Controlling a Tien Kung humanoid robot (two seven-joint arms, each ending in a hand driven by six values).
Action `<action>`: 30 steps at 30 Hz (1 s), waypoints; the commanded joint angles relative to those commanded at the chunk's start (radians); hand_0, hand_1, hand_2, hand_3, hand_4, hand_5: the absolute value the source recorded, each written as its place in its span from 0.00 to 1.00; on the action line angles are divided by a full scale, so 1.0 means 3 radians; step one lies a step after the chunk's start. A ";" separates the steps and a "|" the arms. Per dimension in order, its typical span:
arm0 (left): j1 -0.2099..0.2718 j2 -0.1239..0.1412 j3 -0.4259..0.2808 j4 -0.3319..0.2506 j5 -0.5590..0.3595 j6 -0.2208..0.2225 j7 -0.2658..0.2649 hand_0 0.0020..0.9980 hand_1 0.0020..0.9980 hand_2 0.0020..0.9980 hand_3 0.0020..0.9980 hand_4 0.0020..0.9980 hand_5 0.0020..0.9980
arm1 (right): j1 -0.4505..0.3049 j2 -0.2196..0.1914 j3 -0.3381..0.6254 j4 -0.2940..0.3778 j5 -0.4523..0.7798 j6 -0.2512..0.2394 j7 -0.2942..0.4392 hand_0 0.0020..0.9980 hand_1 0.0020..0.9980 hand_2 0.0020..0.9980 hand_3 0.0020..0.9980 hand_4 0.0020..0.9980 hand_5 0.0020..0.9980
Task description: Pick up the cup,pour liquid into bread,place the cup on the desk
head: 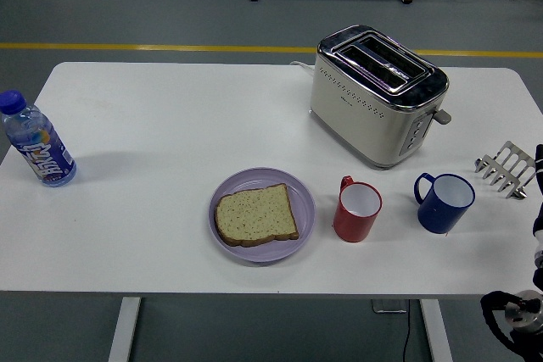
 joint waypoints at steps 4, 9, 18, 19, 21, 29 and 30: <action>-0.0002 0.0000 0.0009 0.0001 -0.0016 0.0001 -0.0004 0.68 0.68 0.69 0.54 0.25 1.00 | -0.0002 0.0004 0.0003 -0.0008 0.0078 0.0030 -0.0038 0.72 0.65 0.73 0.72 0.83 0.16; -0.0012 0.0002 0.0025 0.0001 -0.0046 0.0005 -0.0013 0.68 0.68 0.69 0.54 0.25 1.00 | 0.0000 0.0012 -0.0010 -0.0042 0.0162 0.0093 -0.0254 0.70 0.63 0.70 0.70 0.81 0.17; -0.0036 0.0005 0.0058 0.0001 -0.0106 0.0009 -0.0030 0.68 0.68 0.69 0.54 0.25 1.00 | 0.0026 0.0033 0.0030 -0.0124 0.0077 0.0167 -0.0550 0.68 0.61 0.67 0.67 0.79 0.16; -0.0038 0.0005 0.0062 0.0001 -0.0112 0.0010 -0.0032 0.68 0.68 0.69 0.54 0.25 1.00 | 0.0027 0.0036 0.0044 -0.0139 0.0062 0.0178 -0.0579 0.68 0.61 0.67 0.67 0.79 0.16; -0.0042 0.0004 0.0065 0.0001 -0.0119 0.0011 -0.0033 0.68 0.68 0.69 0.54 0.25 1.00 | 0.0030 0.0040 0.0064 -0.0167 0.0047 0.0193 -0.0614 0.68 0.61 0.67 0.67 0.79 0.16; -0.0052 0.0005 0.0063 0.0001 -0.0109 0.0008 -0.0029 0.68 0.68 0.69 0.54 0.25 1.00 | 0.0055 0.0066 0.0178 -0.0340 -0.0045 0.0471 -0.0766 0.69 0.60 0.66 0.66 0.78 0.15; -0.0053 0.0006 0.0065 0.0001 -0.0111 0.0008 -0.0030 0.68 0.68 0.69 0.54 0.25 1.00 | 0.0057 0.0069 0.0197 -0.0362 -0.0059 0.0517 -0.0782 0.69 0.60 0.66 0.66 0.78 0.15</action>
